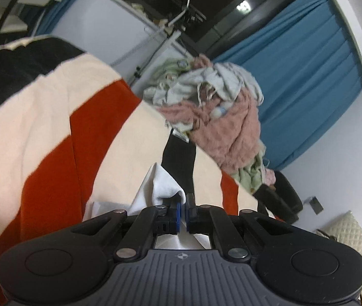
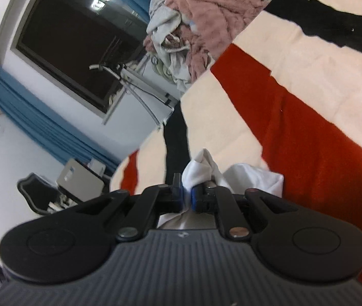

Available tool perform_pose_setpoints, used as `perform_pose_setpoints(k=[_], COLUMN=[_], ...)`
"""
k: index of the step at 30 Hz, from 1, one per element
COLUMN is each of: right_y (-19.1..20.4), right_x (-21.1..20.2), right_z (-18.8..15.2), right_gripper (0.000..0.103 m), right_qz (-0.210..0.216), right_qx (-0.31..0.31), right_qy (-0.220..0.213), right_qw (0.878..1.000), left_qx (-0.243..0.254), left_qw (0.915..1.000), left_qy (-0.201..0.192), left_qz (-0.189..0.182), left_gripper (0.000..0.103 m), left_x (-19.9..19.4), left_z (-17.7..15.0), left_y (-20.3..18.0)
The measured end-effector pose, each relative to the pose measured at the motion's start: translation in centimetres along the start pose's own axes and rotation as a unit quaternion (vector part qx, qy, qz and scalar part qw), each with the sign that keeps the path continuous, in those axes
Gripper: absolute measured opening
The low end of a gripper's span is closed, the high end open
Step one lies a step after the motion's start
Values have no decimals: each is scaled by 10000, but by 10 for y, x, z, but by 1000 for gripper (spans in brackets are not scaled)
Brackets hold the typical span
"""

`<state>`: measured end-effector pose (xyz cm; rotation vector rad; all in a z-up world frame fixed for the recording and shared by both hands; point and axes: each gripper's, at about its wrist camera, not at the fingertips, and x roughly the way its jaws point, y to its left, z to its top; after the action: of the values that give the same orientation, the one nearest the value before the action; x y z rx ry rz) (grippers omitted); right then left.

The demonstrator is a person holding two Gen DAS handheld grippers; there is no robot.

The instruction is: Fold clothes

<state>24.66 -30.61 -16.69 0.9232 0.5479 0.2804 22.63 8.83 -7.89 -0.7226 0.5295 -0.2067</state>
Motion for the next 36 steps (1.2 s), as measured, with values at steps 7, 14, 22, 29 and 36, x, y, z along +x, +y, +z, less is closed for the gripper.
perform_pose_setpoints(k=[7,14,22,29,36], right_y=[5,46,51,65,96], right_x=[-15,-34,19,-8,-81], right_z=[2,-15,-51,-54,-73], right_gripper=[100,88,40,41,42], right_qz=[502,213,-1083,-1066,-900], right_qx=[183,-1255,-3137,-3172,-3716], right_qy=[76,-58,648,465,246], right_qw=[9985,9918,9411,9412,9237], left_qx=[383,1666,2270,2599,2896], left_qw=[9991,9853,9631,9556,9493], left_qy=[75,188,673,720,788], left_qz=[139,330,1279,1184,938], left_gripper=[89,95,94,94,94], left_x=[-6,-5,29,4,-62], left_z=[1,-24,-52,-61,-89], left_y=[-1,-25,-20,-33,-46])
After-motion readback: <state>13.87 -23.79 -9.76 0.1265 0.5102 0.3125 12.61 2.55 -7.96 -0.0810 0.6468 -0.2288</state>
